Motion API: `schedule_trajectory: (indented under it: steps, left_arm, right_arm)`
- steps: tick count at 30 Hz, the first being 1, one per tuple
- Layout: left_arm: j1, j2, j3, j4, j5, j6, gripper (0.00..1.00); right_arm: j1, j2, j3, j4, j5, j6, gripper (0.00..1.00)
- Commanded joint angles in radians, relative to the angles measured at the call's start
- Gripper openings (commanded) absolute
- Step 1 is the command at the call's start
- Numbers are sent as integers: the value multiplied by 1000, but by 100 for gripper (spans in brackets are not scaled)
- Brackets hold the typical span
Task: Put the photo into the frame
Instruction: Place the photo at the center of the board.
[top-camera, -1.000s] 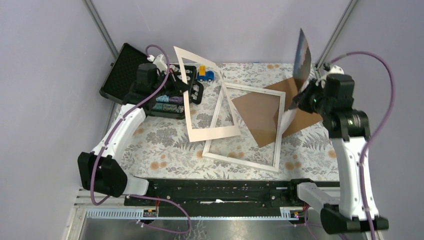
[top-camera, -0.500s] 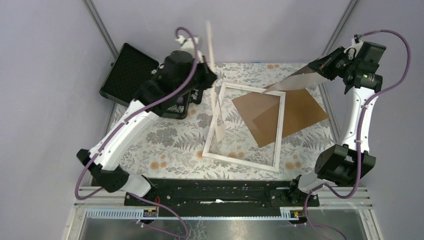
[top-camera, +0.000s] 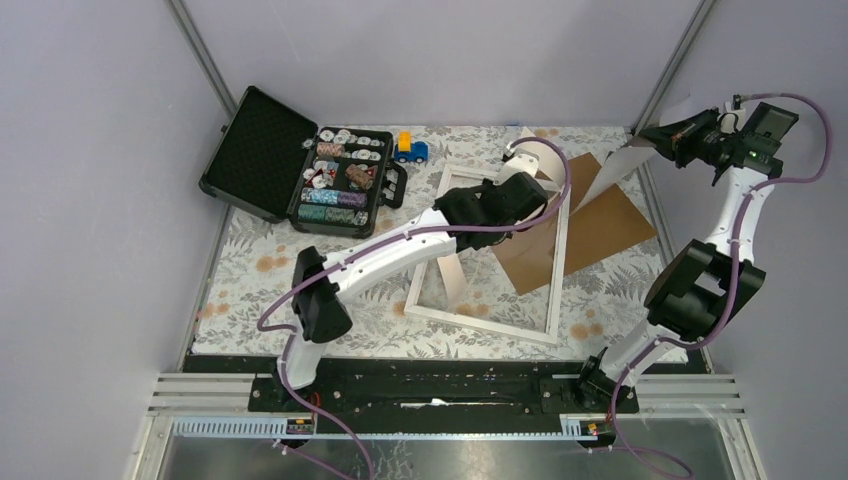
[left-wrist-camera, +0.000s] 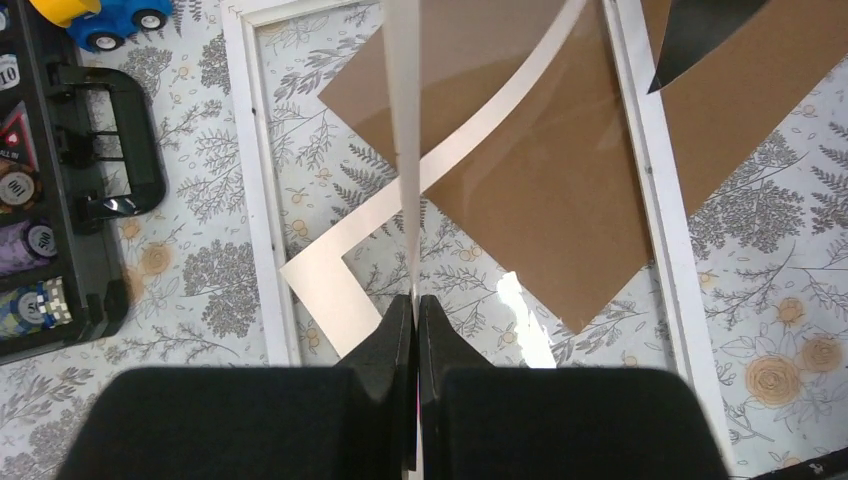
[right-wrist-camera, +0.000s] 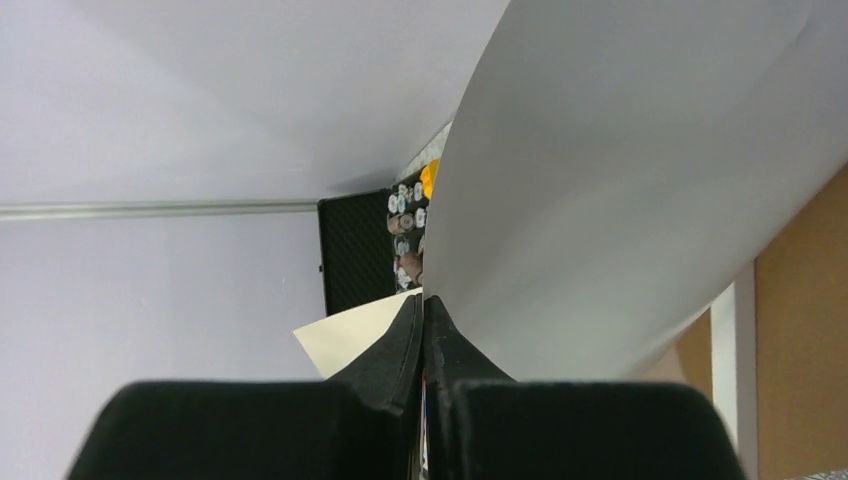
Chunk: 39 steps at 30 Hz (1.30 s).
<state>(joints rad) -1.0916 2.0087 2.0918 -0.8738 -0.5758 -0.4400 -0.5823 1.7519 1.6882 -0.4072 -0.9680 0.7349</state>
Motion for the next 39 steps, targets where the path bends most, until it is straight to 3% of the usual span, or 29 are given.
schedule_trajectory:
  steps: [1, 10, 18, 24, 29, 34, 39]
  left_arm:
    - [7, -35, 129, -8, -63, 34, 0]
    - [7, -146, 174, 21, -19, 60, 0]
    - [7, -345, 182, 21, -251, 215, 0]
    - [7, -402, 153, 22, -318, 277, 0]
    - [7, -399, 121, 23, -291, 294, 0]
    - [7, -394, 85, 22, -259, 320, 0]
    - [7, -377, 62, 22, -168, 335, 0]
  right_arm:
    - [7, -47, 27, 19, -63, 23, 2]
    - [70, -22, 142, -38, -62, 21, 4]
    - [163, 45, 339, 30, -117, 156, 6]
    - [173, 66, 393, 125, -155, 240, 5]
    - [140, -1, 130, 98, -120, 143, 4]
    - [62, -13, -49, -128, -17, -103, 5]
    - [-28, 19, -221, -245, 85, -286, 5]
